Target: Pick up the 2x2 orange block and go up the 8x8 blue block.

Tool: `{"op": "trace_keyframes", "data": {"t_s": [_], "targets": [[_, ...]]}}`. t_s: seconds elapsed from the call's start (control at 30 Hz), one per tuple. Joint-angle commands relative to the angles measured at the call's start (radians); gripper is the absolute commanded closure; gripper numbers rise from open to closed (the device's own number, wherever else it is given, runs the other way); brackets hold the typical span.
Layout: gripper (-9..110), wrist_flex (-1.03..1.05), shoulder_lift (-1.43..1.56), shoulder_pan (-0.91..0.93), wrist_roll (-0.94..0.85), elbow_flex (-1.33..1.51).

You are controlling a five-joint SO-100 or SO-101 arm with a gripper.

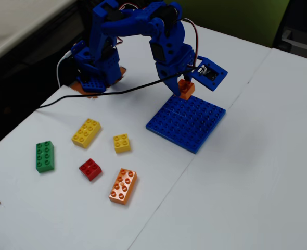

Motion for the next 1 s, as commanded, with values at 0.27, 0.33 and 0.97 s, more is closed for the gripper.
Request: {"op": "trace_keyframes", "data": {"t_s": [0.27, 0.33, 0.97], "targets": [[101, 0.006, 0.072, 0.009, -0.012, -0.005], [101, 0.006, 0.072, 0.011, -0.012, -0.005], [101, 0.005, 0.049, 0.025, 0.029, -0.029]]}}
